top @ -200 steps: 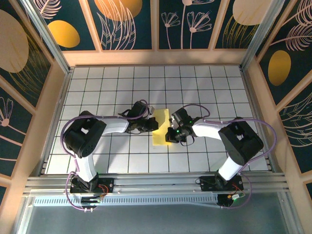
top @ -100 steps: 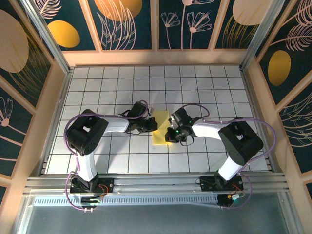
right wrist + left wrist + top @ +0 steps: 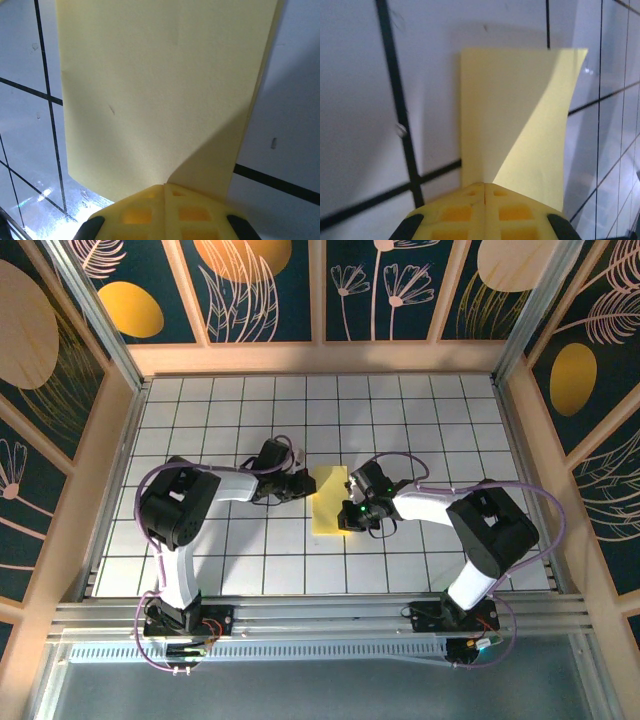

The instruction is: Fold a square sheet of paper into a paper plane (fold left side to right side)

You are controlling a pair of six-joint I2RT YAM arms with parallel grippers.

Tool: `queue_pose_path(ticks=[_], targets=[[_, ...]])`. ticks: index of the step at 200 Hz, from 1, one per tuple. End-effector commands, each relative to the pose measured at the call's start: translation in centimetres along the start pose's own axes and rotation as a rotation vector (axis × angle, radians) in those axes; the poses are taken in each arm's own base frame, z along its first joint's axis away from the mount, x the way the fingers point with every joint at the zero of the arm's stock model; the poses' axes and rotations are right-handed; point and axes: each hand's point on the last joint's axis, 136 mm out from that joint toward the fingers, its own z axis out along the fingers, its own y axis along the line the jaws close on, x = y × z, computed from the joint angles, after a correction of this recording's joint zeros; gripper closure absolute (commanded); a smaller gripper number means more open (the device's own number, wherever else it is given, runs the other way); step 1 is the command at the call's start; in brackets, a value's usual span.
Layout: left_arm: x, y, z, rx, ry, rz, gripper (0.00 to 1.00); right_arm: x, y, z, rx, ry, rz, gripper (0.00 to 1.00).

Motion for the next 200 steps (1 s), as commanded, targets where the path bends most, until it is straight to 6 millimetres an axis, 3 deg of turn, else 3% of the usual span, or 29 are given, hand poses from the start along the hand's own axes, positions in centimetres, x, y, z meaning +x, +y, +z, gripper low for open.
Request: queue_pose_path(ticks=[1, 43, 74, 108, 152, 200], targets=[[-4.1, 4.6, -0.3, -0.156, -0.121, -0.015, 1.00, 4.6, -6.7, 1.2, 0.253, 0.127, 0.062, 1.00], [-4.8, 4.7, -0.3, -0.168, -0.123, 0.000, 1.00, 4.5, -6.4, 1.2, 0.239, 0.122, 0.061, 1.00], [-5.1, 2.4, -2.5, -0.108, -0.181, 0.032, 1.00, 4.2, -6.2, 1.2, 0.234, 0.116, 0.060, 1.00], [-1.8, 0.1, -3.6, -0.005, -0.147, 0.048, 1.00, 4.1, -6.2, 1.1, 0.241, 0.112, 0.061, 1.00], [0.7, -3.3, -1.4, 0.102, -0.072, 0.075, 1.00, 4.4, -6.6, 1.1, 0.255, 0.118, 0.065, 1.00], [-0.7, -2.3, 0.7, 0.028, -0.070, 0.094, 1.00, 4.3, -6.5, 1.1, 0.252, 0.117, 0.069, 1.00]])
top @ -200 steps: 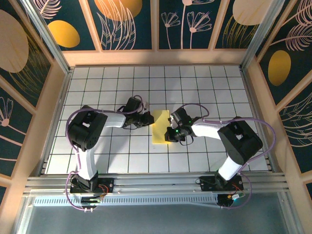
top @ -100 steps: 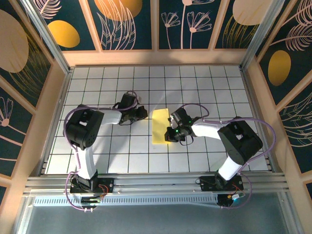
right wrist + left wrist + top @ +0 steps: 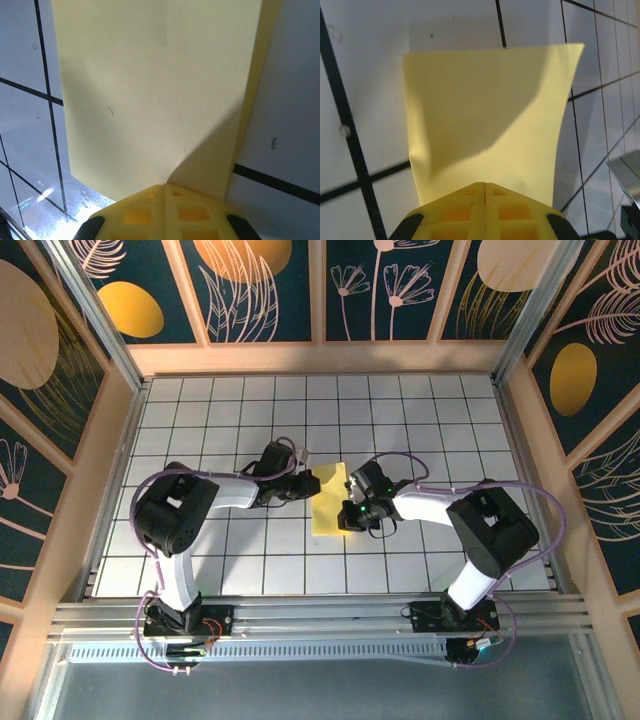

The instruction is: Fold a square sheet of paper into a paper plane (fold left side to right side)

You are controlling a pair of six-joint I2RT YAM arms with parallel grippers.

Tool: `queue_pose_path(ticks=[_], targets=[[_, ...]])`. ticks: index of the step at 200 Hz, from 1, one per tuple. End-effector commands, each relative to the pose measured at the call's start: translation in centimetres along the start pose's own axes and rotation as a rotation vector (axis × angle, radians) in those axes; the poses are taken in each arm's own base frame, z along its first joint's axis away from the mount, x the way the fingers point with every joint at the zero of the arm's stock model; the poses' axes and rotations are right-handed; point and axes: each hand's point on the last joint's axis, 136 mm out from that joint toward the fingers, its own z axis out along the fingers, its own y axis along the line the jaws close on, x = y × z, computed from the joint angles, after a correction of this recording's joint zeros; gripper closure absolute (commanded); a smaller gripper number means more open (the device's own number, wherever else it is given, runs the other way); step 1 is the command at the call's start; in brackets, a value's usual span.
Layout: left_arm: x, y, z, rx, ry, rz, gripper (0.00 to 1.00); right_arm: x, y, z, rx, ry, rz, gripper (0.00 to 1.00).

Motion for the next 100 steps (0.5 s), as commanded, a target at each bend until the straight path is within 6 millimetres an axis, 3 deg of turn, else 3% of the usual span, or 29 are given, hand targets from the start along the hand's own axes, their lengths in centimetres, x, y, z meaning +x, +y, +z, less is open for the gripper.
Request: queue_pose_path(ticks=[1, 17, 21, 100], targets=[[-1.3, 0.4, 0.9, -0.022, -0.015, 0.015, 1.00, 4.4, -6.6, 1.2, 0.253, 0.118, 0.069, 1.00], [-0.9, 1.4, 1.4, -0.049, -0.009, 0.005, 1.00, 4.3, -6.6, 1.1, 0.253, 0.117, 0.067, 1.00], [-1.9, 0.8, 1.5, -0.041, -0.030, 0.015, 1.00, 4.3, -6.5, 1.2, 0.253, 0.117, 0.067, 1.00], [-3.4, 4.5, 2.2, -0.147, -0.094, -0.017, 1.00, 4.7, -7.1, 1.2, 0.273, 0.132, 0.066, 1.00]])
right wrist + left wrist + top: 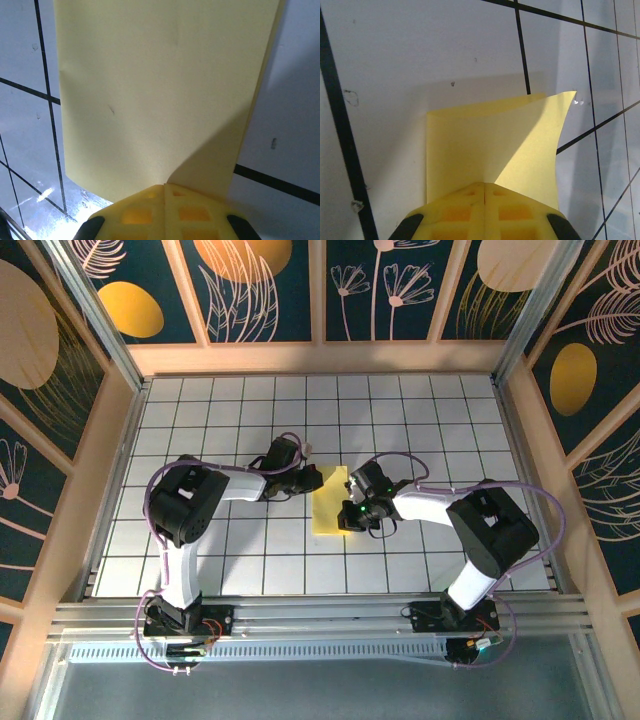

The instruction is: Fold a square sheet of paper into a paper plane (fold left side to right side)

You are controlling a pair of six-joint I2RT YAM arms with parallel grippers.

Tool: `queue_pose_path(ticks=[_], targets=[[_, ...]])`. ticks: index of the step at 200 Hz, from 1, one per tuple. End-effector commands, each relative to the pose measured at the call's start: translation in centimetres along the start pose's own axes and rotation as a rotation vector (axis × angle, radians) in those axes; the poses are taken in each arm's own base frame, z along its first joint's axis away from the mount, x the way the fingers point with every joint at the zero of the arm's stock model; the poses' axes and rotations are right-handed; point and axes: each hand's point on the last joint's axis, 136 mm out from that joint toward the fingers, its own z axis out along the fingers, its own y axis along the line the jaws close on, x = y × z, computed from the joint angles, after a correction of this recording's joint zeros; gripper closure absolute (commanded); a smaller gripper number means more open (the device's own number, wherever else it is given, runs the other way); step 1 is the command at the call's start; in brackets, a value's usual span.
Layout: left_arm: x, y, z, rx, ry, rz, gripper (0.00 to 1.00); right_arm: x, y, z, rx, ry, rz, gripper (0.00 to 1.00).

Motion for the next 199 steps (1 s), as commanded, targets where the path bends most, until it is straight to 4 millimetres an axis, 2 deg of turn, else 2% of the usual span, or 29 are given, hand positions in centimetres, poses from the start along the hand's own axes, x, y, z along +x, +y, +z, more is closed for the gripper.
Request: queue_pose_path(ticks=[1, 73, 106, 124, 144, 165, 182, 185, 199], targets=[[-1.6, 3.2, 0.6, -0.095, -0.062, -0.016, 1.00, 4.7, -7.1, 1.2, 0.272, 0.133, 0.066, 1.00], [-5.6, 6.0, 0.1, -0.157, -0.133, -0.038, 1.00, 4.8, -7.1, 1.4, 0.266, 0.135, 0.070, 1.00], [-6.4, 7.3, 0.7, -0.186, -0.128, -0.036, 1.00, 4.6, -6.8, 1.4, 0.259, 0.131, 0.068, 1.00], [-6.5, 7.5, 0.6, -0.193, -0.129, -0.026, 1.00, 4.5, -6.7, 1.4, 0.253, 0.129, 0.068, 1.00], [-6.5, 6.7, -0.3, -0.188, -0.137, -0.012, 1.00, 4.3, -6.5, 1.5, 0.243, 0.123, 0.068, 1.00], [-6.4, 5.5, -2.4, -0.173, -0.162, 0.000, 1.00, 3.9, -6.1, 1.5, 0.233, 0.114, 0.065, 1.00], [-5.5, 3.6, -4.2, -0.122, -0.167, 0.000, 1.00, 3.7, -5.9, 1.4, 0.230, 0.107, 0.063, 1.00], [-4.5, 3.8, -4.3, -0.121, -0.151, -0.006, 1.00, 3.6, -5.9, 1.4, 0.229, 0.105, 0.064, 1.00], [-2.7, 2.2, -5.2, -0.081, -0.132, -0.001, 1.00, 3.6, -5.8, 1.4, 0.229, 0.104, 0.063, 1.00]])
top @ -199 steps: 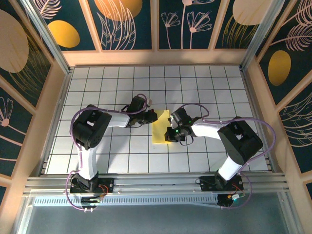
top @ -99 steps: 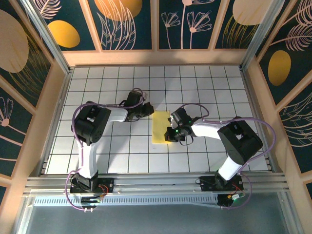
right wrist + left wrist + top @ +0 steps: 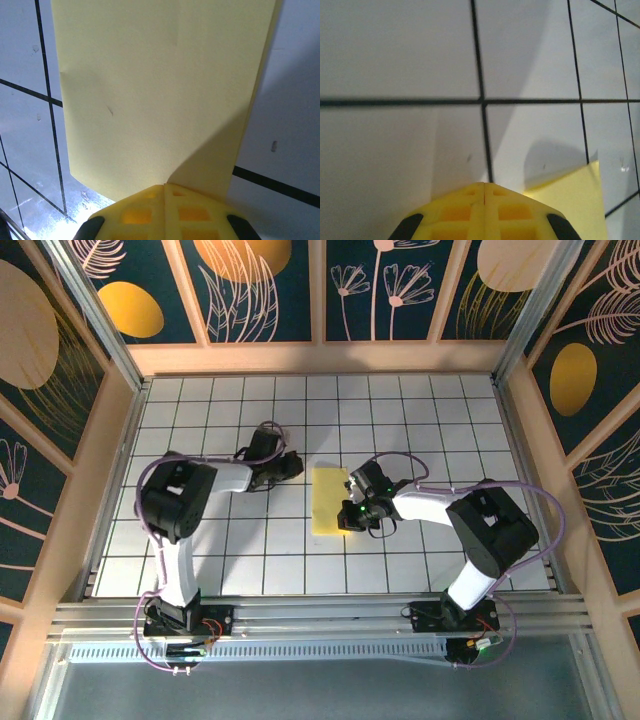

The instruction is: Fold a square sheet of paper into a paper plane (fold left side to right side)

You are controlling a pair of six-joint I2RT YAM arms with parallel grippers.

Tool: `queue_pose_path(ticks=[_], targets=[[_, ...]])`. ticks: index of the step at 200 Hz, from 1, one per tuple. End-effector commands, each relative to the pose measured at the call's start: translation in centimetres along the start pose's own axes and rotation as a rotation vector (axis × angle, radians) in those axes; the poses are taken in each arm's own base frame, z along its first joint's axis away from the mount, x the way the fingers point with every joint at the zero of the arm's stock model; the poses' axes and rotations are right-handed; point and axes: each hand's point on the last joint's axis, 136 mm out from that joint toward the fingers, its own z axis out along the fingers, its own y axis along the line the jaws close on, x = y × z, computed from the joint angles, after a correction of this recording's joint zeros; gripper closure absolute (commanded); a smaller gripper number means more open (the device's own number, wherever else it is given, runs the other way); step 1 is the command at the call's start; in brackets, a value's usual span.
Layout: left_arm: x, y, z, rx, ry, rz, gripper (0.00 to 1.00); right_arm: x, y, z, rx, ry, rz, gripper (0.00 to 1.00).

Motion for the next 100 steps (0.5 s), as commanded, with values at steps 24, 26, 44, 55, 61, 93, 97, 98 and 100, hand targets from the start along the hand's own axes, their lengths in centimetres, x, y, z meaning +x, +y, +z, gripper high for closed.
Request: queue_pose_path(ticks=[24, 26, 44, 55, 61, 93, 97, 98, 100], targets=[[5.0, -4.1, -3.3, 0.096, 0.076, 0.016, 1.00, 3.9, -6.0, 1.4, 0.234, 0.113, 0.065, 1.00], [5.3, -4.2, -3.3, 0.098, 0.082, 0.015, 1.00, 4.0, -6.1, 1.4, 0.235, 0.114, 0.066, 1.00], [7.1, -4.8, -2.8, 0.112, 0.130, 0.008, 1.00, 4.2, -6.3, 1.4, 0.239, 0.117, 0.068, 1.00], [7.7, -4.8, -2.3, 0.112, 0.149, 0.006, 1.00, 4.2, -6.3, 1.4, 0.240, 0.119, 0.068, 1.00], [8.0, -4.8, -2.0, 0.114, 0.158, 0.005, 1.00, 4.3, -6.3, 1.4, 0.240, 0.119, 0.067, 1.00], [9.1, -4.9, -0.8, 0.119, 0.209, 0.002, 1.00, 4.1, -6.2, 1.4, 0.239, 0.117, 0.068, 1.00], [9.2, -4.7, -0.6, 0.108, 0.216, 0.001, 1.00, 4.1, -6.1, 1.4, 0.238, 0.118, 0.068, 1.00], [9.2, -4.6, -0.6, 0.104, 0.216, 0.001, 1.00, 4.1, -6.1, 1.4, 0.238, 0.117, 0.068, 1.00], [9.3, -4.4, -0.6, 0.095, 0.219, 0.001, 1.00, 4.0, -6.1, 1.4, 0.237, 0.116, 0.068, 1.00]])
